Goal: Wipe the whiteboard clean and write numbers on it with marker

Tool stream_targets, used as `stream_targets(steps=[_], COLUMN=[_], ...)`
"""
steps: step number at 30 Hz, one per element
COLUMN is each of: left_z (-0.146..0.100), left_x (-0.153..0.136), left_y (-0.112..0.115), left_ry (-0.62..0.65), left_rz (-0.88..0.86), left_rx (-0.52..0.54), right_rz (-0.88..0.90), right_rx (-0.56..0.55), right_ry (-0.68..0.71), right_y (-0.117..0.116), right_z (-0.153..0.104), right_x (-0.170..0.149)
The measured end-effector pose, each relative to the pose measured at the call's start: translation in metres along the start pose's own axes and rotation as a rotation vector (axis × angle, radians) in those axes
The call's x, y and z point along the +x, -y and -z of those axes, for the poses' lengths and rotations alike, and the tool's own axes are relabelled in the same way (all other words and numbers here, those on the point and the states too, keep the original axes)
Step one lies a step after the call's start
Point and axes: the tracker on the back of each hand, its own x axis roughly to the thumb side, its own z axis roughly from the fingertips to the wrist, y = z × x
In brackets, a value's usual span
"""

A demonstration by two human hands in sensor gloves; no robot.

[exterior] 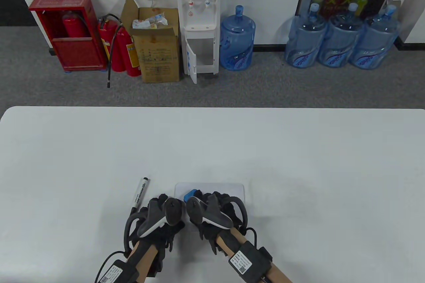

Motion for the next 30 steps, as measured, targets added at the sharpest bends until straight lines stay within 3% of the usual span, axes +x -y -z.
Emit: stream_targets(steps=[5,9,18,22,30], left_z=[0.0,0.0,0.0,0.0,0.0], left_x=[0.0,0.0,0.0,-0.001,-0.001], left_y=[0.0,0.001,0.001,0.001,0.001], left_ry=[0.0,0.001,-0.001,-0.002,-0.002], left_rz=[-0.004,-0.005,-0.004,-0.004,-0.005], left_rx=[0.001,0.0,-0.001,-0.001,-0.001], right_rz=[0.07,0.16,0.164,0.189,0.149], right_rx=[0.035,0.057,-0.009,-0.027,0.001], right_ry=[0.028,-0.054,-0.411,-0.553,-0.591], right_y=[0.004,0.005,0.02,0.015,-0.004], right_z=[-0.007,-0.016,-0.05,-0.067,-0.08], right_x=[-0.015,-0.054,-0.191,-0.233,-0.252])
